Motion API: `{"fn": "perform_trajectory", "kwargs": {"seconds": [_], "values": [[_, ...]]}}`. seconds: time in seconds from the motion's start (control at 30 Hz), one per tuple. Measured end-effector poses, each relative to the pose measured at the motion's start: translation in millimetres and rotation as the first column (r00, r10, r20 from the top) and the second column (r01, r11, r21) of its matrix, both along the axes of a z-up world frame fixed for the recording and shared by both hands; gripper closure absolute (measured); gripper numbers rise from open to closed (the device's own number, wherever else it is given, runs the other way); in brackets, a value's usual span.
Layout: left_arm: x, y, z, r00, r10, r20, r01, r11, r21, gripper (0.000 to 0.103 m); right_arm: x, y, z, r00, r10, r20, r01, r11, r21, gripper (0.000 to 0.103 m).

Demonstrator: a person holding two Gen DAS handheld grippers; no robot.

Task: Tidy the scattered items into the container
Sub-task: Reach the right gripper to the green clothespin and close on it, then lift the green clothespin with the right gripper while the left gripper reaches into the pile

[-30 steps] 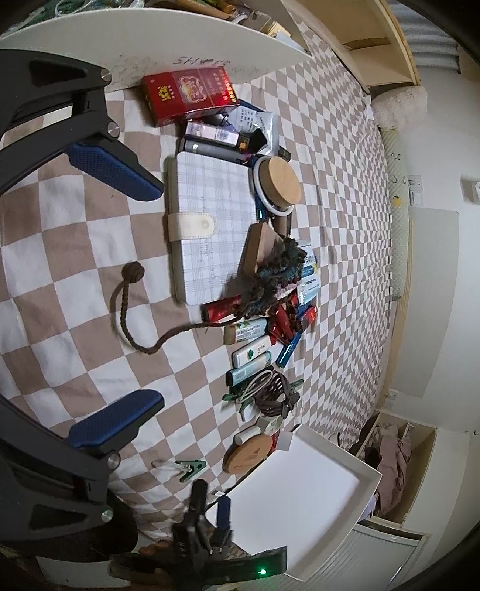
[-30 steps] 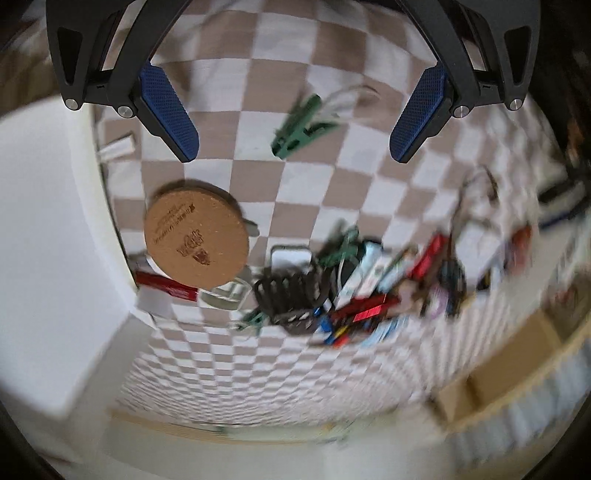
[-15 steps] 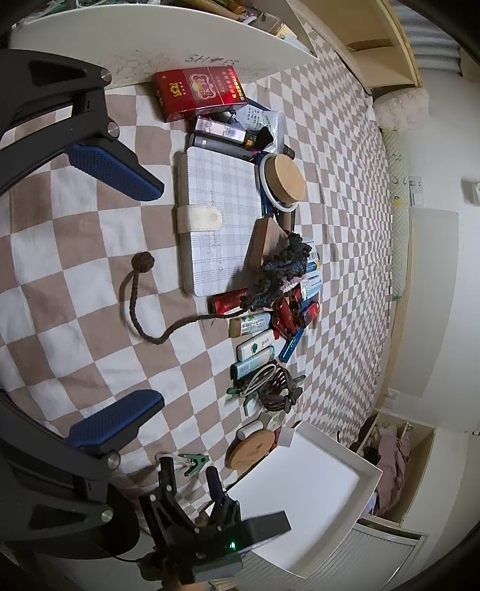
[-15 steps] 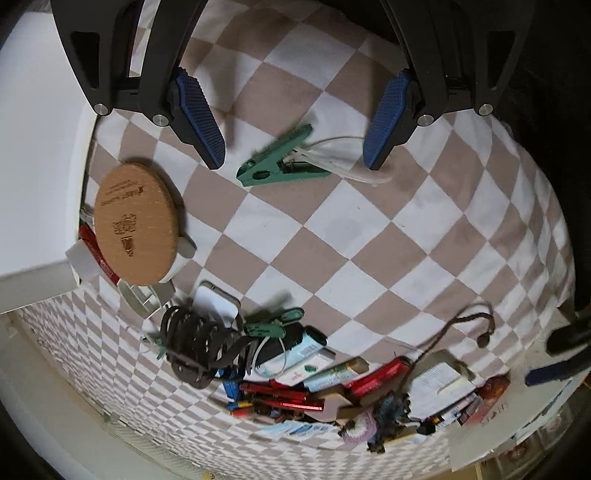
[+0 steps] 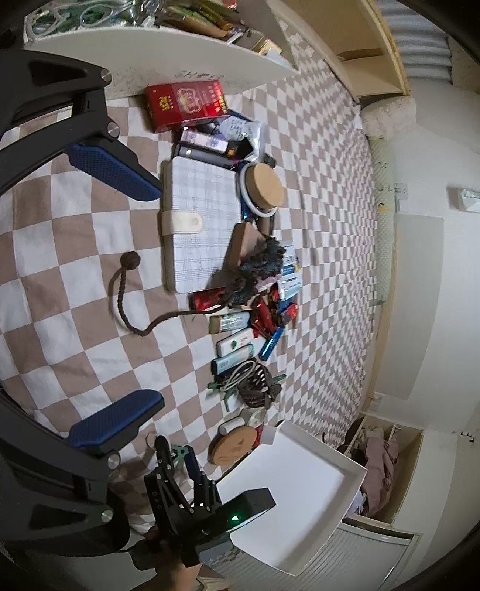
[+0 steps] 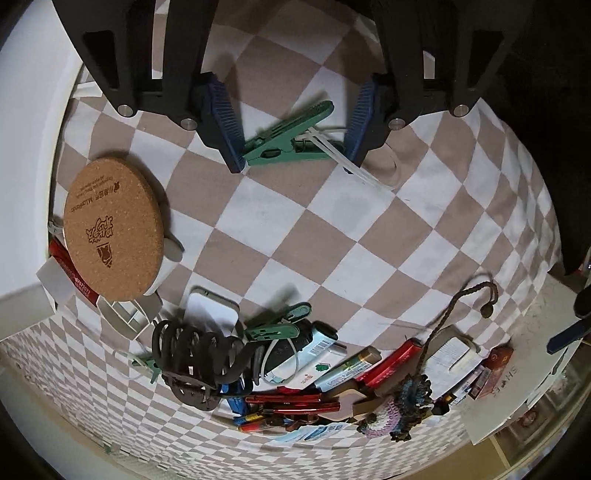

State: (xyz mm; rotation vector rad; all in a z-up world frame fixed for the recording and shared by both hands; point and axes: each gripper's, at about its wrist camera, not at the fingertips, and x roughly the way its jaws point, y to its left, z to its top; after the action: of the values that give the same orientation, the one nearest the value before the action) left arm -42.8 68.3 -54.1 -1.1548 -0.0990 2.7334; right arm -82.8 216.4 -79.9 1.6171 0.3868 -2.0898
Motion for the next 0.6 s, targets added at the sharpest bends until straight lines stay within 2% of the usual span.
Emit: {"fn": "perform_trajectory", "kwargs": {"seconds": [0.17, 0.33, 0.6], "values": [[9, -1, 13, 0.998, 0.026, -0.053, -0.025, 1.000, 0.007, 0.000, -2, 4, 1, 0.999, -0.030, 0.021, 0.030, 0.999, -0.019, 0.048], [11, -7, 19, 0.996, 0.054, -0.069, -0.055, 0.998, -0.003, 0.000, -7, -2, 9, 0.998, -0.057, 0.024, 0.058, 0.997, -0.046, 0.048], [-3, -22, 20, 0.991, 0.114, -0.064, -0.114, 0.994, 0.005, 0.000, -20, -38, 42, 0.999, -0.043, -0.017, 0.039, 0.977, -0.210, 0.048]]}}
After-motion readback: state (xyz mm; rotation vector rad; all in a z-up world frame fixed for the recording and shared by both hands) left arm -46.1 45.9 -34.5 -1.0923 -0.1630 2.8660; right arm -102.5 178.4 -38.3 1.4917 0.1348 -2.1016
